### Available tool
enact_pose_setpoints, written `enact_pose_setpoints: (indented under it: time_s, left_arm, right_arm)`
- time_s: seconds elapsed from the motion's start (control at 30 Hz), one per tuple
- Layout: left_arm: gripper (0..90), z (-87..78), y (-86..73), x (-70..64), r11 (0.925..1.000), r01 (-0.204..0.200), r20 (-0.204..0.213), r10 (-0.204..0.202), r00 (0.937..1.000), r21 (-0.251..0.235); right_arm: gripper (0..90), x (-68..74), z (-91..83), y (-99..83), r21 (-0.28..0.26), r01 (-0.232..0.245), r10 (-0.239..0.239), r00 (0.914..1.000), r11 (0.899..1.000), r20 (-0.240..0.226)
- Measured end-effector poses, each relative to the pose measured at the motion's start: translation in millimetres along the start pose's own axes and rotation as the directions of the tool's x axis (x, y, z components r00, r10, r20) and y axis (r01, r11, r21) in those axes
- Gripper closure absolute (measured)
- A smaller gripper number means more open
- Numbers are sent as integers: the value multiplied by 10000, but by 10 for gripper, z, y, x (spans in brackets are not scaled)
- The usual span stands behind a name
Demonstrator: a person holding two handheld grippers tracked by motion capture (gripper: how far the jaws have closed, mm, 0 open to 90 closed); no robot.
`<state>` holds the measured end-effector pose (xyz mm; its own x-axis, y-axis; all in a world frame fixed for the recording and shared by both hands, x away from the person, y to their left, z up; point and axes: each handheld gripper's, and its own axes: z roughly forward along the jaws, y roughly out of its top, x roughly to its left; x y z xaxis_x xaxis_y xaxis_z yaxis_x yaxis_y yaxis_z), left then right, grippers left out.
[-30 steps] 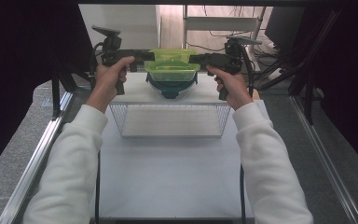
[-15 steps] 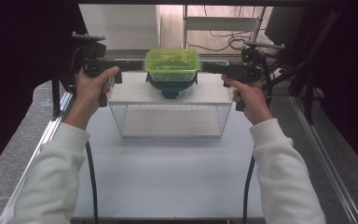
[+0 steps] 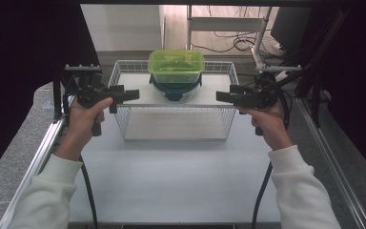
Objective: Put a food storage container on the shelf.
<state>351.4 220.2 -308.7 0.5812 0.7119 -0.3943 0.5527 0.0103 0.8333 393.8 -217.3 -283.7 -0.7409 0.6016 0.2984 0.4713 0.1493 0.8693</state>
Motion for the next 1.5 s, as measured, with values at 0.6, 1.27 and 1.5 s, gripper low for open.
enact_pose_setpoints:
  time_s: [0.6,1.27,1.5]
  left_arm:
    - [154,20,-1243,1,9929,-837,-1298,943,9870,850]
    - [151,222,-2001,321,9767,83,-1698,289,9851,2146]
    - [152,189,-1997,273,9783,-133,-1789,512,9825,2069]
  right_arm:
    - [162,-67,40,-1055,738,351,-409,9960,9967,793]
    - [160,-233,130,-2072,2113,-99,-313,9811,9774,1909]
    - [181,-176,33,-1999,1690,181,-515,9794,9854,1953]
